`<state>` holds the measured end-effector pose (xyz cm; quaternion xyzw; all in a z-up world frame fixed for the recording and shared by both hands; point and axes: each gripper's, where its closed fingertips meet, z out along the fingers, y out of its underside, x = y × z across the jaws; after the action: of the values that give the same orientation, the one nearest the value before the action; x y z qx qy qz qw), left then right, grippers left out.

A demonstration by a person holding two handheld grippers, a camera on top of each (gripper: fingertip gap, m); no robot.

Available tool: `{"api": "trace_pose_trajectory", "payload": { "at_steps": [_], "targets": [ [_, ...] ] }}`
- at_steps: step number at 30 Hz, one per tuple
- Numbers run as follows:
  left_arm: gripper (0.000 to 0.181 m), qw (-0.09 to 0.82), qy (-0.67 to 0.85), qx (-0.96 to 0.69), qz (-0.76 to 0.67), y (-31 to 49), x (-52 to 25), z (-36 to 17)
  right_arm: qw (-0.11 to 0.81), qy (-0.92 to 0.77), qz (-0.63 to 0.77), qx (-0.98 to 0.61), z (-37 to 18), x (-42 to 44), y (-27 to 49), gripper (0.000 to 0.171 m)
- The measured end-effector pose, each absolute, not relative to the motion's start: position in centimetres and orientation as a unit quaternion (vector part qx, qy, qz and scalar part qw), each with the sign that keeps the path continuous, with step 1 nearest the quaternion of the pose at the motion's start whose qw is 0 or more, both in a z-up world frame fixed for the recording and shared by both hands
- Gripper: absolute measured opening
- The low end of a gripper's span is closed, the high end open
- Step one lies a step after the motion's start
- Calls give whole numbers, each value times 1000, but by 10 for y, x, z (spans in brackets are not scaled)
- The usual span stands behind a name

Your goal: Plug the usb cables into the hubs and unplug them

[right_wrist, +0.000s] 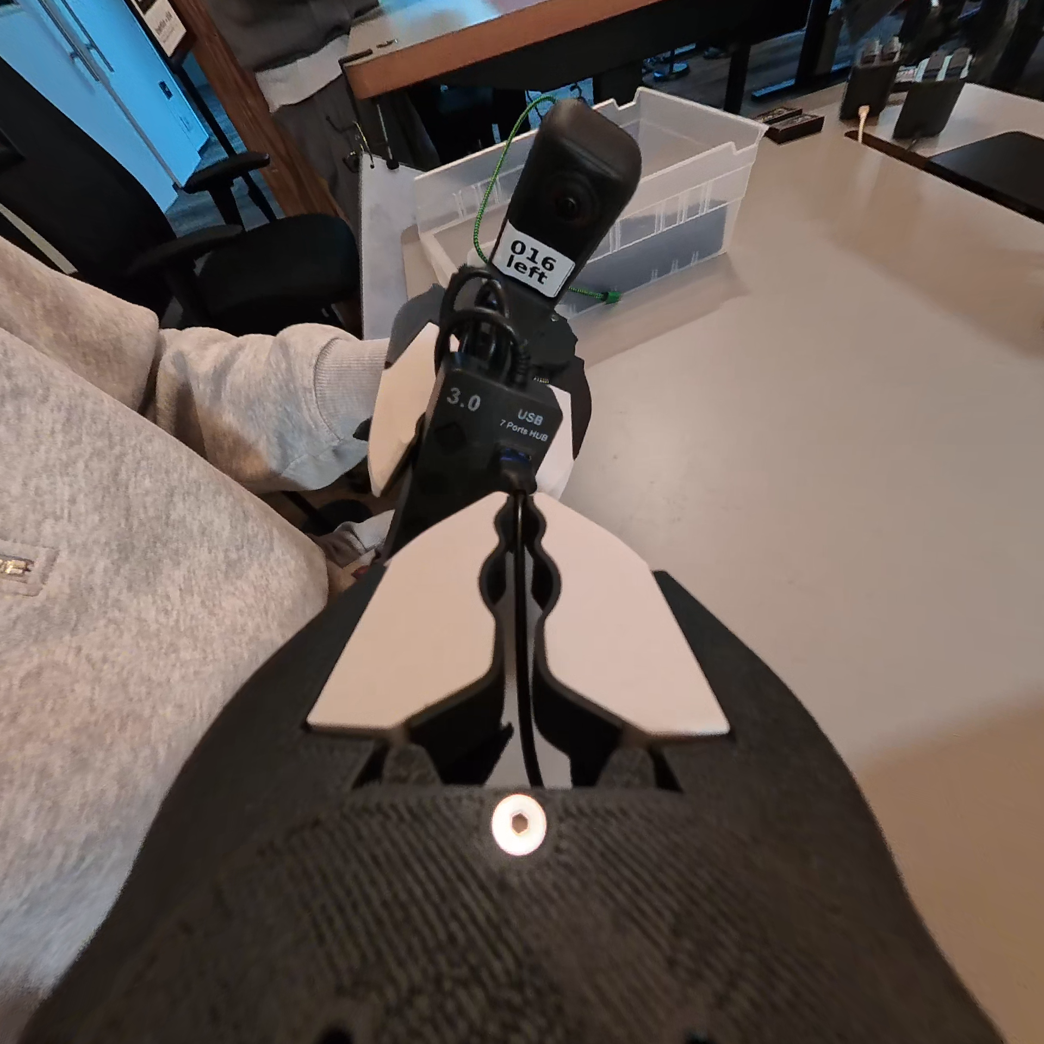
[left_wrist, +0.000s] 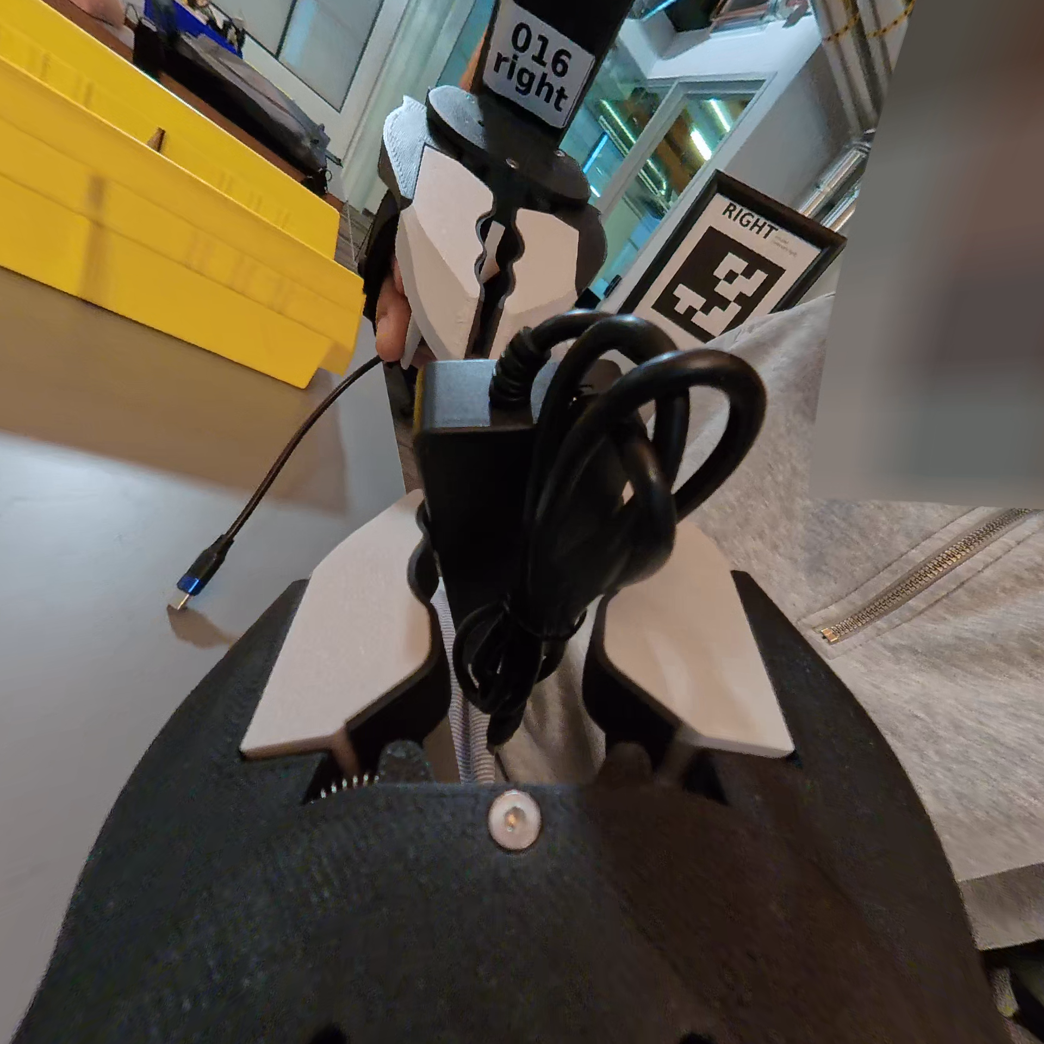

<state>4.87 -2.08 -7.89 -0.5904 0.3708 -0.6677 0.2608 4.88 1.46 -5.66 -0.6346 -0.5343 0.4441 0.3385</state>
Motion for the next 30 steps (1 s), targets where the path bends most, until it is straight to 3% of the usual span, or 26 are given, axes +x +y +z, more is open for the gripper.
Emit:
{"api": "trace_pose_trajectory", "payload": {
  "at_steps": [30],
  "targets": [
    [60,246,373,-590,-673,-24,50,-85,331,-530,447,-640,-66,46,15,3]
  ]
}}
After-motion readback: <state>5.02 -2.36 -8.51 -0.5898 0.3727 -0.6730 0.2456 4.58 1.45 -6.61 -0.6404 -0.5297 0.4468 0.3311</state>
